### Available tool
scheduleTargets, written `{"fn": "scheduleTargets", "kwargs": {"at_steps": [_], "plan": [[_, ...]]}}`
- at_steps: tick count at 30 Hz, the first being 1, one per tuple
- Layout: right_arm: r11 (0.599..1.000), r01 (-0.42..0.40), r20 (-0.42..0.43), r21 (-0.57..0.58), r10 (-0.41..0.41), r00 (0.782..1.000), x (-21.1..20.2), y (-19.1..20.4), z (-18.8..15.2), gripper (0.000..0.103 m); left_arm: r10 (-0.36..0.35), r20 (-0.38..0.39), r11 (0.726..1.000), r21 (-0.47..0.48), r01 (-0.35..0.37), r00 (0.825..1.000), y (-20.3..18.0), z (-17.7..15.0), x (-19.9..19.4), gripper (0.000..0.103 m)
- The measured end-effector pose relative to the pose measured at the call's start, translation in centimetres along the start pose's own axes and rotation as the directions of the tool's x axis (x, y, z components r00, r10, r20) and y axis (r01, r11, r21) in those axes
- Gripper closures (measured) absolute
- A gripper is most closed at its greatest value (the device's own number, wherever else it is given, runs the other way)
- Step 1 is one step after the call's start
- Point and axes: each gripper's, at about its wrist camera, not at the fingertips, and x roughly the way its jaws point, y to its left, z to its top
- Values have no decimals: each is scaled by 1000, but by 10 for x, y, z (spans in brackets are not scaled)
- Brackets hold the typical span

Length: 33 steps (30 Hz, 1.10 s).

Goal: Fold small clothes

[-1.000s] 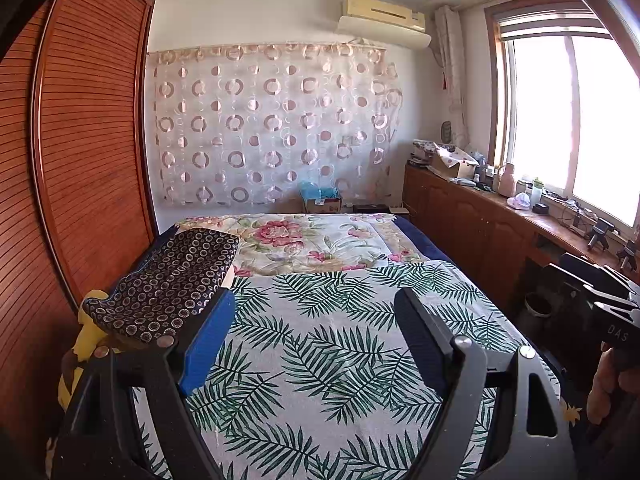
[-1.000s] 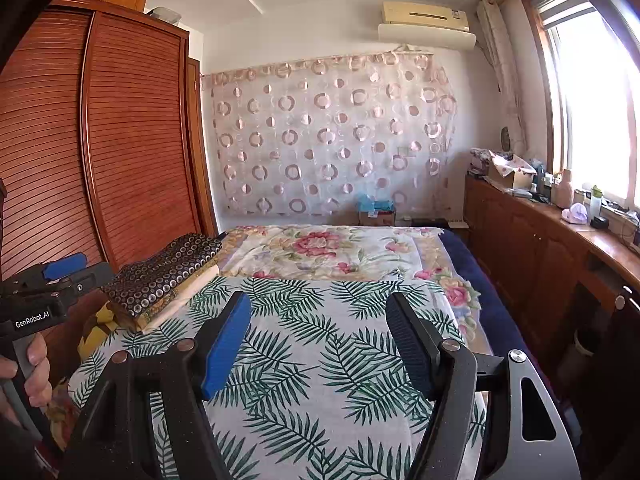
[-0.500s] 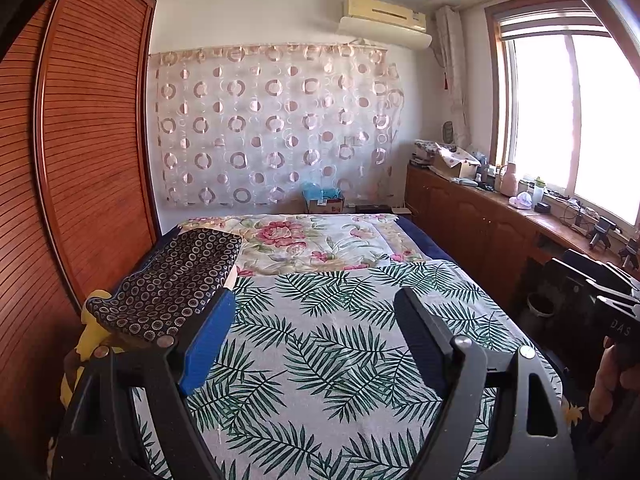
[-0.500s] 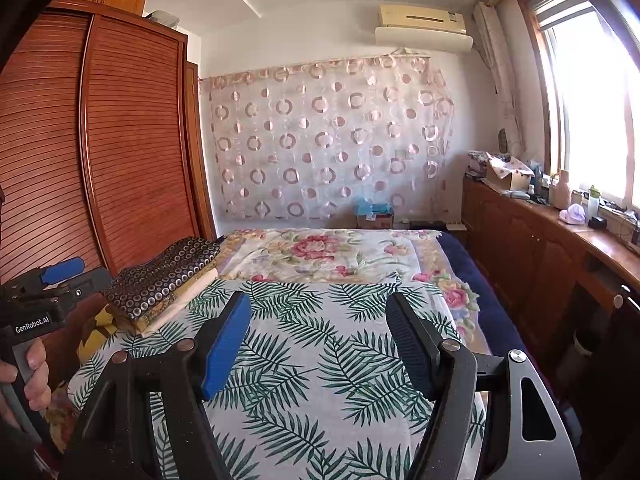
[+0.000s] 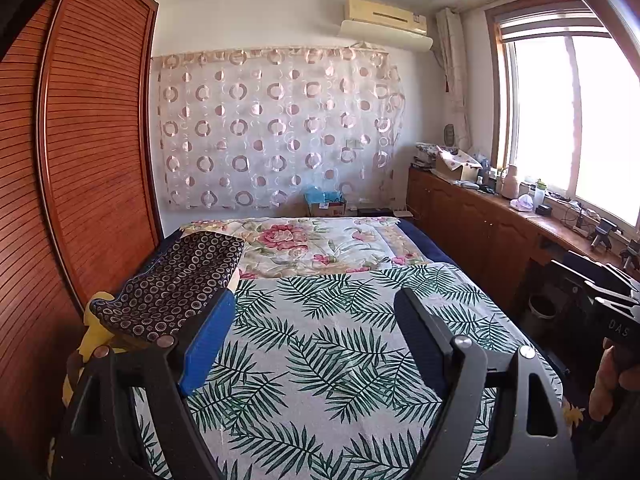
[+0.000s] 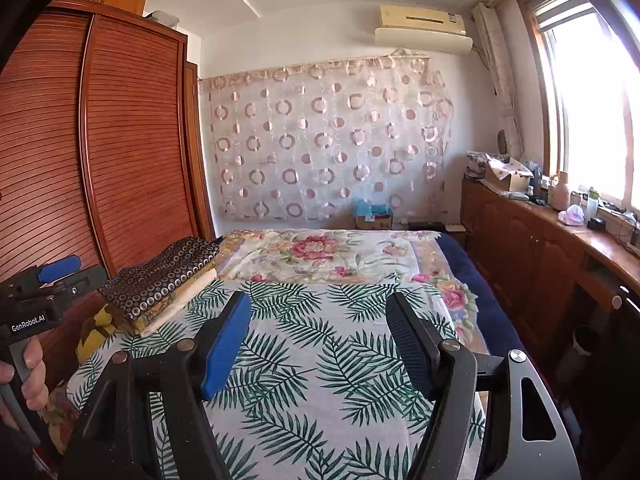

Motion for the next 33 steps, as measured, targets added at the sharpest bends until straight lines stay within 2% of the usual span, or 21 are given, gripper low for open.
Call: {"fn": "scheduleTargets", "kwargs": {"at_steps": [33], "plan": [[1000,4,9,-7,-4,1000,-1,-8,1,31,8,12,1000,-1,-8,1000,1,1,-3,21]]}}
